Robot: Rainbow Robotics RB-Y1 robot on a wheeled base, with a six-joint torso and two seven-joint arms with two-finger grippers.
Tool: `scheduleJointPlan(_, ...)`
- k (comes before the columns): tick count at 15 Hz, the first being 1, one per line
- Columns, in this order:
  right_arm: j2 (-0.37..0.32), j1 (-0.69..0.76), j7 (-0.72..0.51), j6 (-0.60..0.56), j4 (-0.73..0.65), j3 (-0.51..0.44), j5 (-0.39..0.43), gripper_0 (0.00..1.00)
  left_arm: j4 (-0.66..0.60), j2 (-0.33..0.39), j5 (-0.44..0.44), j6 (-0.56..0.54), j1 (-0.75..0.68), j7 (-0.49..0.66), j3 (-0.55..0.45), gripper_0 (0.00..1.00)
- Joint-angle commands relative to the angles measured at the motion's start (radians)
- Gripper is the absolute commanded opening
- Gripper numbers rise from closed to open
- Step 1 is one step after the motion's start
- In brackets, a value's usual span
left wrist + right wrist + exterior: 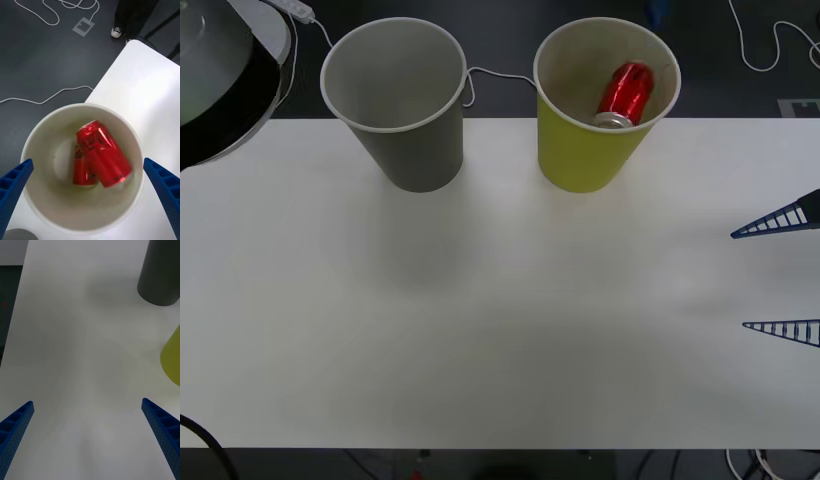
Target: Put the can into the green bin and the plastic bottle into the gray bin
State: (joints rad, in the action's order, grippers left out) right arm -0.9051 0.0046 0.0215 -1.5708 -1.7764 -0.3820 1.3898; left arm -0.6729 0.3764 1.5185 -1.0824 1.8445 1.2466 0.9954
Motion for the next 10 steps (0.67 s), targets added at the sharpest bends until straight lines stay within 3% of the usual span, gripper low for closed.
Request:
scheduleJointPlan(1,0.000,0.000,0.000,0.000,0.000,0.000,0.000,1.00,-0.083,0.085,-0.027,-0.117,-0.039,-0.055,-0.075,1.00)
scheduleJointPlan(10,0.000,0.000,0.000,0.000,0.000,0.000,0.000,1.00,-0.629,0.411,0.019,-0.321,-0.424,-0.142,-0.417,1.00)
